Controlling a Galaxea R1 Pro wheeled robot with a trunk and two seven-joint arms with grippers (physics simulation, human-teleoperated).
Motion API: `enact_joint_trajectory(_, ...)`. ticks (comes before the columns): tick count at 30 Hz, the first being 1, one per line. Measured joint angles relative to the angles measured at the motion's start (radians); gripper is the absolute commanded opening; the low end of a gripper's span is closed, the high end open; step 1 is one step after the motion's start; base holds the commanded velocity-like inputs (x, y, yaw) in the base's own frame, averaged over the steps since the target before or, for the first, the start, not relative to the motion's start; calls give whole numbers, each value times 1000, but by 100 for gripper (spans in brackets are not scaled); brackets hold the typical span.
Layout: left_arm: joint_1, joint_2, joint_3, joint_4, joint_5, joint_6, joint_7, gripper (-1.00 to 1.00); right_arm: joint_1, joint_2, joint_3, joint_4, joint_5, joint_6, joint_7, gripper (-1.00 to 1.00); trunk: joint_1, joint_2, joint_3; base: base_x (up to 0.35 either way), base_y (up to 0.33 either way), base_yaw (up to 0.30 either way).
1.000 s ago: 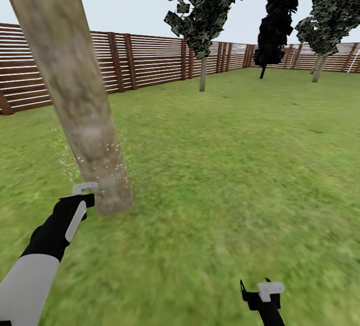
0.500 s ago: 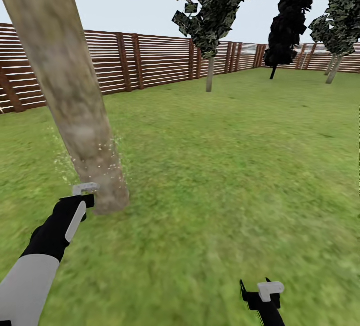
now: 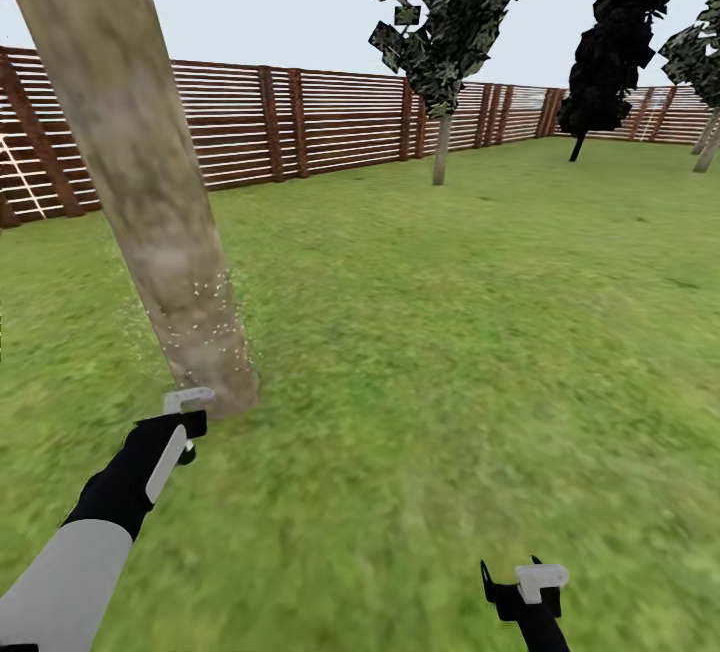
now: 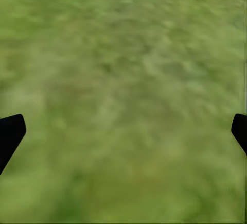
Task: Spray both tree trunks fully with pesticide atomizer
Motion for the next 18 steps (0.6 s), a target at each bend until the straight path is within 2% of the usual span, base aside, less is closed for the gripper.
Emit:
enact_joint_trajectory(7, 0, -5, 2, 0, -9, -1, 3, -100, 0, 0, 0, 0, 0, 0, 0, 100, 0, 0, 0, 216, -211, 23)
enact_joint_trajectory(12, 0, -3, 2, 0, -9, -2, 4, -100, 0, 0, 0, 0, 0, 0, 1, 100, 0, 0, 0, 237, -195, 255)
enact_joint_trajectory(13, 1, -3, 2, 9, -9, -3, 5, -100, 0, 0, 0, 0, 0, 0, 1, 100, 0, 0, 0, 237, -195, 240)
enact_joint_trajectory(15, 2, 1, 4, 98, -7, -18, -1, -100, 0, 0, 0, 0, 0, 0, 1, 100, 0, 0, 0, 237, -181, 63)
enact_joint_trajectory(18, 2, -1, -2, 150, -6, -85, -8, -100, 0, 0, 0, 0, 0, 0, 1, 100, 0, 0, 0, 238, -169, 8)
